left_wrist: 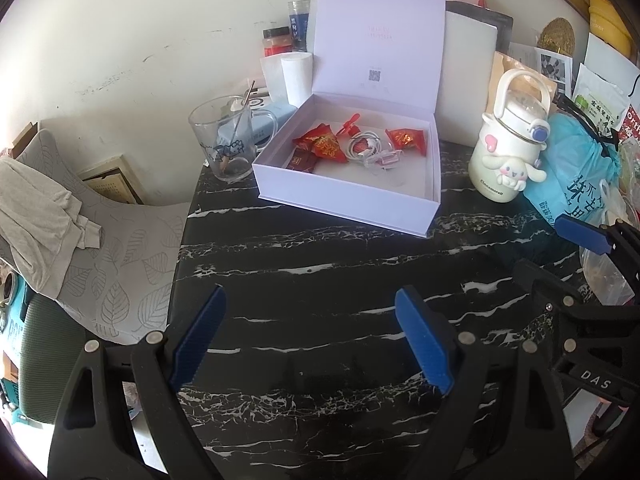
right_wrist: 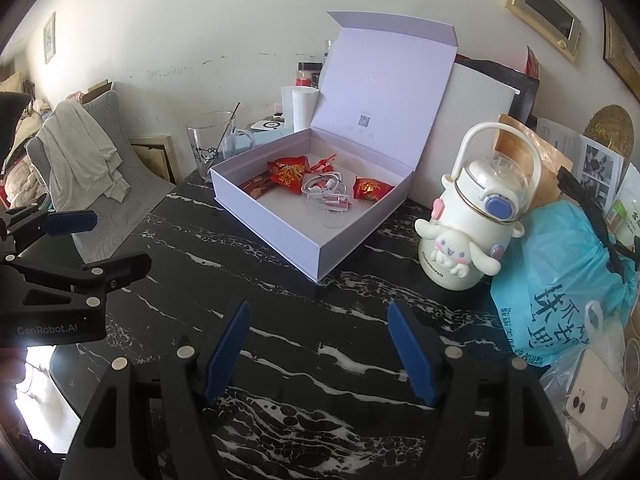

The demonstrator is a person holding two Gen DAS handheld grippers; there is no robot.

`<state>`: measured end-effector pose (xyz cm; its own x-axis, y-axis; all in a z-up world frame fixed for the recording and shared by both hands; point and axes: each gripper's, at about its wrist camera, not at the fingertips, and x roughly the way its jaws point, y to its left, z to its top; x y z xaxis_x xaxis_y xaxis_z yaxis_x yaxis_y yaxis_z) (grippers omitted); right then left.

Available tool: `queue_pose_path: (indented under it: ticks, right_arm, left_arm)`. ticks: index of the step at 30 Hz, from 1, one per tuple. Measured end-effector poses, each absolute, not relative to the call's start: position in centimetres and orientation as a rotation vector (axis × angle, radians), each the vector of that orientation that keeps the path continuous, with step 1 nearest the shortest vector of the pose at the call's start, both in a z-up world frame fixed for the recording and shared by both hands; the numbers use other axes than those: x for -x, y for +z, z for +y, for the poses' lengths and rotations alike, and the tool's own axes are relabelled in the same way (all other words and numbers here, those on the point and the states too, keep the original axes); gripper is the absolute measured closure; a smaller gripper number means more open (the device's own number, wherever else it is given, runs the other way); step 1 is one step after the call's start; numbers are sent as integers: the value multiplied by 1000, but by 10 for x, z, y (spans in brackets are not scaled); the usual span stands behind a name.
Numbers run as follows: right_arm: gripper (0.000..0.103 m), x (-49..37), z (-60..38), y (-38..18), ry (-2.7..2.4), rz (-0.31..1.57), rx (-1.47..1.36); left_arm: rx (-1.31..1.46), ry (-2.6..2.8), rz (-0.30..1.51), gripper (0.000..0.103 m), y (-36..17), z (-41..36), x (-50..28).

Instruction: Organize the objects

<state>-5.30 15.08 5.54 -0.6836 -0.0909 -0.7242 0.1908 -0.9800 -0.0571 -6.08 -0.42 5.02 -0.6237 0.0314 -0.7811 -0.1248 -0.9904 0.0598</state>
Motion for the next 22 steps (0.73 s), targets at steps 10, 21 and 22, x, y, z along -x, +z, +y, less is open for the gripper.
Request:
queue_pose_path:
  ticks: [10, 21, 22]
  right_arm:
    - [31, 55, 152, 52, -2737, 177, -1189]
    - [31, 56, 157, 46, -2737, 158, -1216]
    - [31, 56, 158, 45, -2738, 155, -1218]
  left_arm:
    - [1348, 2749, 192, 17, 43, -4, 65]
    - [1358, 2732, 214, 17, 38, 2, 65]
    - [1358, 2731, 215, 17, 38, 2, 65]
